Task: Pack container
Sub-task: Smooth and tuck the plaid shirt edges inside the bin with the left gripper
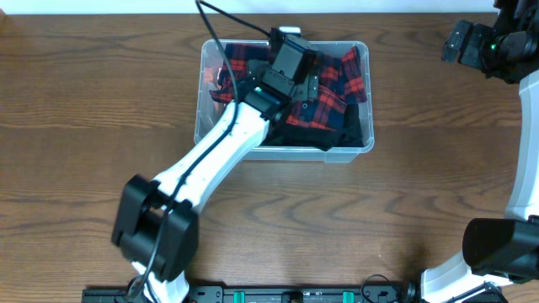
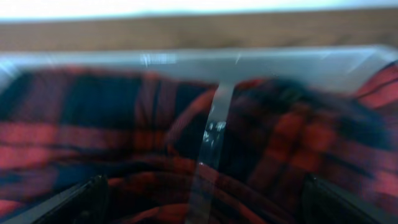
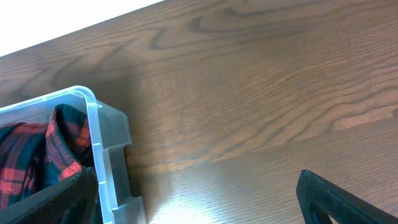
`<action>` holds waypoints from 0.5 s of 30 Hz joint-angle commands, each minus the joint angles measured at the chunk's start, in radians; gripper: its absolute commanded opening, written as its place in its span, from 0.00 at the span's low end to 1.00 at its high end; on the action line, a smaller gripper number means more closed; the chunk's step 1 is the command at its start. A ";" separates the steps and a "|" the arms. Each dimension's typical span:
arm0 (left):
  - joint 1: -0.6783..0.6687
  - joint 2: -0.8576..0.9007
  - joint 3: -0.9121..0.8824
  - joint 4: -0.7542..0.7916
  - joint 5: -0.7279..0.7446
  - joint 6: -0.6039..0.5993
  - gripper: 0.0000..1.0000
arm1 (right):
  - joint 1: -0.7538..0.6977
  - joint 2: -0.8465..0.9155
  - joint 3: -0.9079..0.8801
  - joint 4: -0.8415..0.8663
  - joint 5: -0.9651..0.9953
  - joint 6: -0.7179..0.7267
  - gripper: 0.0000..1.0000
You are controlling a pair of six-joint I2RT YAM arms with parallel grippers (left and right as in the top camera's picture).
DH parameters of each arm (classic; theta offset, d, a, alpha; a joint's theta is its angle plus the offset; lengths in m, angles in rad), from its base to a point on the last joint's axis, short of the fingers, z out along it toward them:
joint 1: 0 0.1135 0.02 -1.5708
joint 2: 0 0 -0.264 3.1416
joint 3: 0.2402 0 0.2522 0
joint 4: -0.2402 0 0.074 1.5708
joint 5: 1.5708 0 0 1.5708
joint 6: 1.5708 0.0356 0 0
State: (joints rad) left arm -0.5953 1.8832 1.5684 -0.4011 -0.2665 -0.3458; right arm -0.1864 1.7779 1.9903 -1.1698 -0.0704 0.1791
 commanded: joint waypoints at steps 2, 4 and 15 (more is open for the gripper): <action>0.005 0.094 0.013 -0.037 -0.015 -0.118 0.98 | 0.003 0.001 -0.002 -0.002 0.003 0.010 0.99; 0.005 0.137 0.013 -0.063 -0.006 -0.147 0.98 | 0.003 0.001 -0.002 -0.002 0.003 0.010 0.99; 0.005 0.253 0.012 -0.095 0.118 -0.214 0.98 | 0.003 0.001 -0.002 -0.001 0.003 0.010 0.99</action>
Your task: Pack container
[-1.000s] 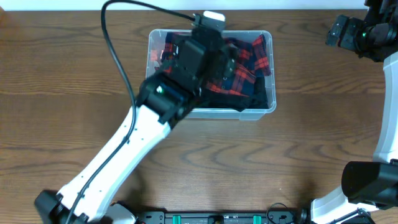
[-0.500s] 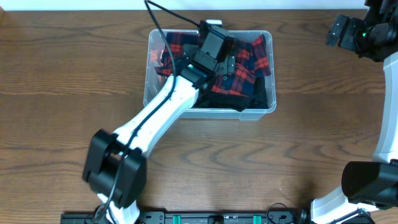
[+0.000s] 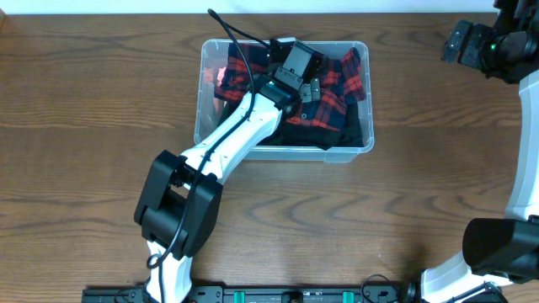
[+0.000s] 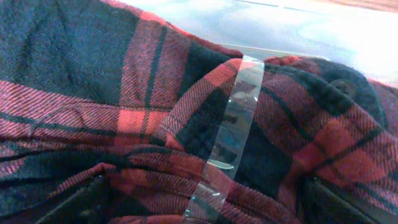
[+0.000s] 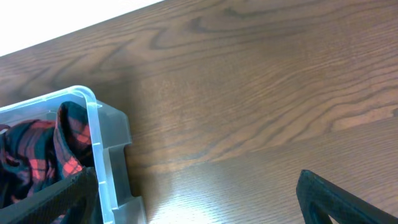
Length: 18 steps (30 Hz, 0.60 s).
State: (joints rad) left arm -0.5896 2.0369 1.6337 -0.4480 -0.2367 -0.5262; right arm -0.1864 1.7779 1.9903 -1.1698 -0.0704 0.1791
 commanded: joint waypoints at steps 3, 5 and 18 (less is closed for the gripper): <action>-0.001 0.093 -0.053 -0.049 0.089 -0.032 0.98 | 0.003 0.001 -0.002 -0.002 0.003 0.010 0.99; -0.001 0.077 -0.053 -0.054 0.089 -0.032 0.98 | 0.003 0.001 -0.002 -0.002 0.003 0.010 0.99; -0.001 -0.241 -0.053 -0.171 0.087 0.065 0.98 | 0.003 0.001 -0.002 -0.002 0.003 0.010 0.99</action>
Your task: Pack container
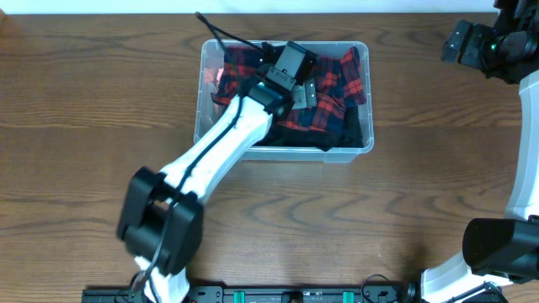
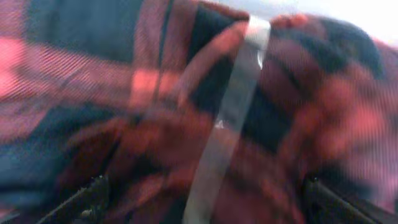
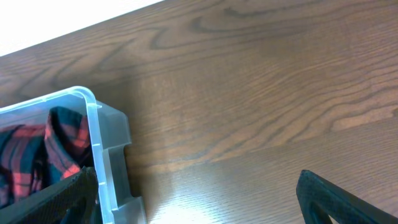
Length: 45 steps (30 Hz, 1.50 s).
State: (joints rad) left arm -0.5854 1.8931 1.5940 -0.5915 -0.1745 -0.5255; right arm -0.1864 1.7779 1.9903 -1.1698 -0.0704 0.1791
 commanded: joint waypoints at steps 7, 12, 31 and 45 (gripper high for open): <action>-0.005 -0.320 -0.013 -0.049 0.025 0.114 0.98 | 0.003 0.001 -0.002 -0.002 0.003 0.010 0.99; -0.005 -0.434 -0.013 -0.115 -0.002 0.266 0.98 | 0.004 0.001 -0.002 -0.002 0.003 0.010 0.99; 0.248 -0.978 -0.044 -0.577 -0.139 0.278 0.98 | 0.003 0.001 -0.002 -0.001 0.003 0.010 0.99; 0.503 -1.430 -0.591 -0.135 -0.016 0.282 0.98 | 0.003 0.001 -0.002 -0.001 0.003 0.010 0.99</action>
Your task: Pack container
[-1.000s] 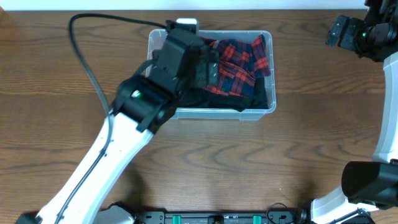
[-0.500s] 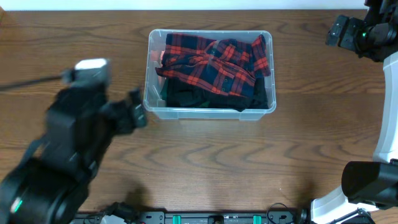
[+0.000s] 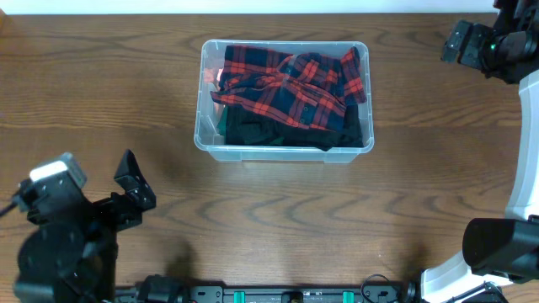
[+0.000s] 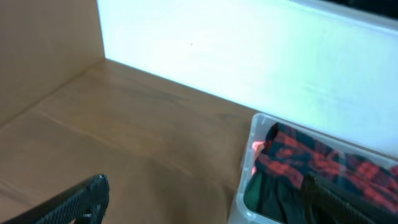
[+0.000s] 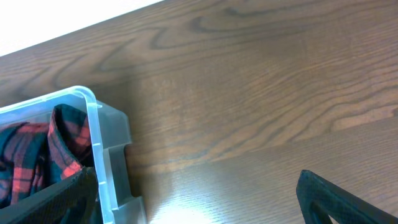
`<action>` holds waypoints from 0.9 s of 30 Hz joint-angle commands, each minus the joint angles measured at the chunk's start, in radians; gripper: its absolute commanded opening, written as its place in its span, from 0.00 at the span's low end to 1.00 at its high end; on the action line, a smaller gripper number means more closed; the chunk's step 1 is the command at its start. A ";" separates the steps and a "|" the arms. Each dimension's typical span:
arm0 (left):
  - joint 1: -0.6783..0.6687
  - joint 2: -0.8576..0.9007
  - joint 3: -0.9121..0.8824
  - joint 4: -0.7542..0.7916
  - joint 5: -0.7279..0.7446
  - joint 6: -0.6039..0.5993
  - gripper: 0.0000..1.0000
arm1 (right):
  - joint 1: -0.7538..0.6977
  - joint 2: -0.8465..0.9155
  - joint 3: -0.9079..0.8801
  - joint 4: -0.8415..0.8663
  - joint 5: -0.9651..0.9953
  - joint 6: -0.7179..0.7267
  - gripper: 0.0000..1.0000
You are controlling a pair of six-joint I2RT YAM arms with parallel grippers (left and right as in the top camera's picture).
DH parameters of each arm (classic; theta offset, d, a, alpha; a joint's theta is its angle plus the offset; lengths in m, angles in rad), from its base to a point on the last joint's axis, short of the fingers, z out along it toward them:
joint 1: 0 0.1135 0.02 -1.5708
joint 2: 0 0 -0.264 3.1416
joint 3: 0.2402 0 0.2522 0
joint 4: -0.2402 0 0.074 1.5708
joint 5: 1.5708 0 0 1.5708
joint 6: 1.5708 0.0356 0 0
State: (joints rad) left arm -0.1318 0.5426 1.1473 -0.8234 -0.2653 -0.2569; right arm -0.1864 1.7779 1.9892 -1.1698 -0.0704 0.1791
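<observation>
A clear plastic container [image 3: 200,126] stands at the back middle of the table. It holds a red and black plaid shirt [image 3: 290,82] lying over a dark garment [image 3: 253,128]. My left gripper [image 3: 135,183] hangs open at the front left, well away from the container. In the left wrist view its fingers stand wide apart with nothing between them, and the container's rim [image 4: 245,180] and the shirt [image 4: 311,163] show to the right. Far back on the right, my right gripper [image 3: 459,42] is open and empty. Its view shows the container's corner [image 5: 99,143] and a shirt collar [image 5: 62,143].
Brown wooden table [image 3: 438,168] all round the container. A light wall [image 4: 249,56] runs behind the table's back edge. The right arm's base [image 3: 497,248] sits at the front right.
My left arm was reaching into the container with its open fingers down on the plaid shirt. It now sits back at the front left, and the shirt lies uncovered. The right arm has not moved.
My left gripper hovered open over the shirt in the container, then sat close on the plaid cloth at the two later moments, the collar at the right end shifting slightly. Now the arm is withdrawn and both garments stay inside. The right gripper stayed still throughout.
</observation>
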 commanded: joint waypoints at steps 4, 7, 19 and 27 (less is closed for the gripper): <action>0.096 -0.206 -0.391 0.356 0.166 0.013 0.98 | 0.004 0.001 -0.001 -0.001 0.003 0.010 0.99; 0.116 -0.277 -0.548 0.512 0.216 0.013 0.98 | 0.003 0.001 -0.001 -0.001 0.003 0.010 0.99; 0.153 -0.503 -0.926 0.780 0.277 0.009 0.98 | 0.003 0.001 -0.001 -0.001 0.003 0.010 0.99; 0.162 -0.541 -1.036 0.821 0.282 -0.032 0.98 | 0.003 0.001 -0.001 -0.001 0.003 0.010 0.99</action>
State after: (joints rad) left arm 0.0246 0.0124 0.1364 -0.0223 0.0013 -0.2737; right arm -0.1864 1.7779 1.9884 -1.1698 -0.0704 0.1791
